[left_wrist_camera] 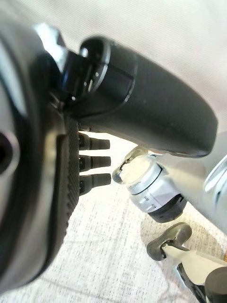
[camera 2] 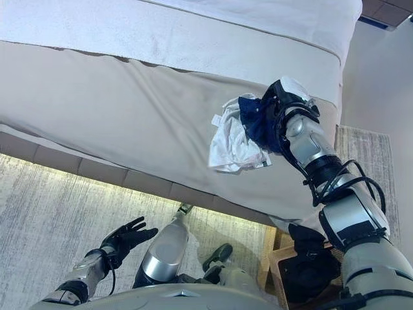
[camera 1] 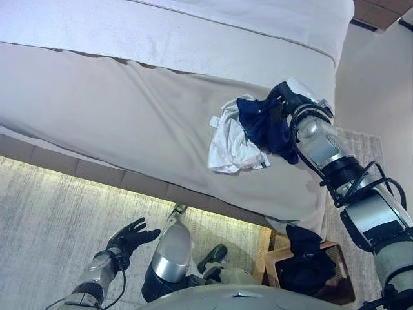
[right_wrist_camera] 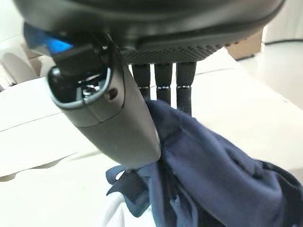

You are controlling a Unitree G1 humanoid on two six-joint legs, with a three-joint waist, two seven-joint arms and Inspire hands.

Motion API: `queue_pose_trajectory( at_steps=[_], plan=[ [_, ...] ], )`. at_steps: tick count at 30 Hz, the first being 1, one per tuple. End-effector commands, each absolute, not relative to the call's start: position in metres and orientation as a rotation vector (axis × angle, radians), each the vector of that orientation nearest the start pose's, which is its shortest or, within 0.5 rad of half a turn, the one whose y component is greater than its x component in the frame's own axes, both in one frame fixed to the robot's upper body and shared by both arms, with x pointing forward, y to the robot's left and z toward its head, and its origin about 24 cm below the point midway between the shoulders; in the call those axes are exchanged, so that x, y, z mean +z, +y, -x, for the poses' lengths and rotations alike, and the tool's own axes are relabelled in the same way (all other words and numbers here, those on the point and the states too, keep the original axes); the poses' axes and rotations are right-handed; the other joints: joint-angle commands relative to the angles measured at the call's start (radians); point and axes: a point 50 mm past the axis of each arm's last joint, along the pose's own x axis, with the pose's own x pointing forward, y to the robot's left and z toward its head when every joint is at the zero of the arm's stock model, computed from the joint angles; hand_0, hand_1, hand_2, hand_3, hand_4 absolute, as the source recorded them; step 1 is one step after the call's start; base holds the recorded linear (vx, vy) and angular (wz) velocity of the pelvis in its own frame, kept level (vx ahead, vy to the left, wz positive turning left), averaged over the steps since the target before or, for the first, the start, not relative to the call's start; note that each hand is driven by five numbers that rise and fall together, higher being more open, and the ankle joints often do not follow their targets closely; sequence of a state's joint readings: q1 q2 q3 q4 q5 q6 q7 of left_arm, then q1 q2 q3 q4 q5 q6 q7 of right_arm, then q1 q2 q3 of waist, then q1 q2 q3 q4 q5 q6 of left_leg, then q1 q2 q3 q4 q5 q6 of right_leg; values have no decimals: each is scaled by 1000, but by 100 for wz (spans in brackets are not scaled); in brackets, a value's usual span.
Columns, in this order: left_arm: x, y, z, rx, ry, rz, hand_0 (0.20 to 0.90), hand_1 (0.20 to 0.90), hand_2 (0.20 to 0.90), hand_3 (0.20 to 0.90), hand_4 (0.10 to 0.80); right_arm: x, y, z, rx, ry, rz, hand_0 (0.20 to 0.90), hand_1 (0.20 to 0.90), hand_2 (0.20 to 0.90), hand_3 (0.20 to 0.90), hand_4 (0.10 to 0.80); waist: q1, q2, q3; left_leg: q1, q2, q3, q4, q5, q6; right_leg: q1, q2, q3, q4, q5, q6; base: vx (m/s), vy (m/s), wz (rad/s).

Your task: Pick up the clothes from the bed and place them into the basket

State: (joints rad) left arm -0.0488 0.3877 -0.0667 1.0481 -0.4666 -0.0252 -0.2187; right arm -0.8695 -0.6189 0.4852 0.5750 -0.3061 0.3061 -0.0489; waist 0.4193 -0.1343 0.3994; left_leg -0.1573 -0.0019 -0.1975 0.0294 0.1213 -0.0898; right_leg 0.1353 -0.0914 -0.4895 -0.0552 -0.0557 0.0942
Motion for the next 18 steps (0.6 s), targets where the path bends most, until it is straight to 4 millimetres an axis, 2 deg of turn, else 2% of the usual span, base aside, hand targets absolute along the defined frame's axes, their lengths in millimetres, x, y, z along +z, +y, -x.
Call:
queue_pose_trajectory(
  at_steps=[1, 3, 9, 12, 17, 18],
  plan=[
    [-125, 283, -133, 141, 948, 57, 900, 900, 900, 900, 800, 235, -202, -388, -224, -266, 1252, 300, 300, 300, 200, 100, -13, -13, -88, 35, -23, 42, -65, -106, 67, -22, 11, 45, 98, -49, -18, 0, 0, 0],
    [-126, 281, -133, 136, 946, 59, 900, 900, 900, 900, 800, 237, -204, -387, -245, -286, 1245, 300, 300, 300, 200, 100, -18, -7, -92, 26, -28, 45, -62, -86, 76, -28, 6, 35, 96, -29, -18, -51, 95, -1],
    [-126, 279, -133, 125, 945, 60, 900, 900, 900, 900, 800, 235, -213, -383, -264, -266, 1242, 300, 300, 300, 200, 100, -31, -5, -111, 39, -32, 47, -65, -91, 80, -24, -2, 45, 96, -27, -10, 6, 27, -2],
    [-127, 276, -132, 117, 946, 64, 900, 900, 900, 900, 800, 237, -220, -382, -326, -292, 1194, 300, 300, 300, 200, 100, -35, 2, -116, 46, -27, 52, -73, -89, 79, -21, -1, 54, 94, -26, -9, 0, 0, 0],
    [-129, 275, -129, 125, 969, 48, 900, 900, 900, 900, 800, 259, -229, -371, -508, -448, 1082, 300, 300, 300, 200, 100, -51, -2, -126, 60, -23, 62, -88, -93, 85, -17, 3, 75, 76, -16, -1, -36, -13, -5],
    [-133, 276, -120, 150, 997, 45, 900, 900, 900, 900, 800, 272, -235, -359, -575, -542, 1026, 300, 300, 300, 200, 100, -72, -6, -141, 76, -21, 73, -92, -102, 91, -18, 3, 89, 70, -10, 3, 1, 8, -9]
  ],
)
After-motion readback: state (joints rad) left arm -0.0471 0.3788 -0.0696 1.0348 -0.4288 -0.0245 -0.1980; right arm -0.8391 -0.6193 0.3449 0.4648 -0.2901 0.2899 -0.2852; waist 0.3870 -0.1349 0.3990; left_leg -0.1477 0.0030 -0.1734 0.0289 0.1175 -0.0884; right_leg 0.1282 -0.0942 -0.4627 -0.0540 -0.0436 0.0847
